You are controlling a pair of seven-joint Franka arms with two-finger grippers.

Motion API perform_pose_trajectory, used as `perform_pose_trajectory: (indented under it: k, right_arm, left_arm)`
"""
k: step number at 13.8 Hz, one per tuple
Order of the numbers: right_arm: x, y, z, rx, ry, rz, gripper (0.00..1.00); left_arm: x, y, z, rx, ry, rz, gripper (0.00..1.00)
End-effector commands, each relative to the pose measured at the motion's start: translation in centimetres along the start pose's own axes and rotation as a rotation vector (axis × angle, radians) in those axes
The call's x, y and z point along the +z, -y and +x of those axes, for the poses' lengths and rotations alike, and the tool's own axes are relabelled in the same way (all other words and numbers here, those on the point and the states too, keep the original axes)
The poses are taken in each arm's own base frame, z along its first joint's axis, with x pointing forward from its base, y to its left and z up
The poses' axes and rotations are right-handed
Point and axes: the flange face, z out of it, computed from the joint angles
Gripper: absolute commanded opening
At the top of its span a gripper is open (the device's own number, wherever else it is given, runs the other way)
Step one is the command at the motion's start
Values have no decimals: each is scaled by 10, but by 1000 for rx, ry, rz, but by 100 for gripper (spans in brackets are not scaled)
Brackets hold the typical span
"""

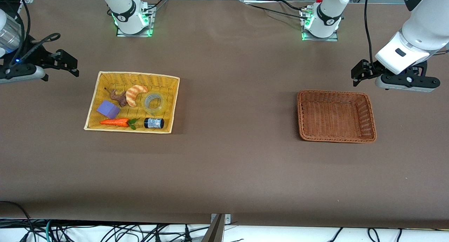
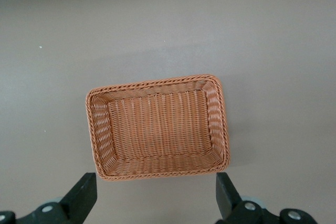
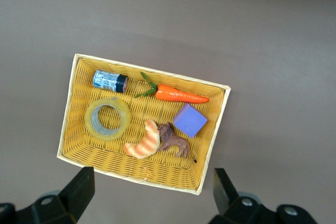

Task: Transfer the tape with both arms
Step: 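Reach the right gripper into the yellow tray and grasp the tape roll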

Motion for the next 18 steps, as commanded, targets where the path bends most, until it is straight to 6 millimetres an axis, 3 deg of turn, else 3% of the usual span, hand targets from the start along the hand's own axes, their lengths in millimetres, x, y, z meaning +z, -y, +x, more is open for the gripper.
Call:
perform_pose_trajectory:
  k: [1, 3, 4, 6, 8, 11, 14, 16, 18]
  right_arm:
    - [0, 7, 5, -26, 11, 0, 100]
    - [28, 20, 9, -37, 67, 10, 100]
    - [45, 37, 11, -64, 95, 8, 100]
    - [91, 52, 13, -46, 157, 10, 100]
    - [148, 72, 1, -42, 155, 8, 100]
    - [215, 77, -16, -41, 130, 7, 100]
    - [297, 88, -47, -6, 77, 3, 100]
    - [331, 90, -56, -5, 58, 2, 100]
    - [350, 94, -55, 23, 58, 1, 100]
  left_arm:
    - [-6, -1, 0, 9, -2, -20, 100]
    - [-6, -1, 0, 9, -2, -20, 100]
    - [-6, -1, 0, 9, -2, -20, 100]
    - [-6, -1, 0, 9, -2, -20, 100]
    - [-6, -1, 0, 9, -2, -20, 100]
    - [-6, -1, 0, 9, -2, -20, 100]
    - [-6, -1, 0, 9, -2, -20, 100]
    - [-6, -1, 0, 9, -2, -20, 100]
    - [-6, -1, 0, 9, -2, -20, 100]
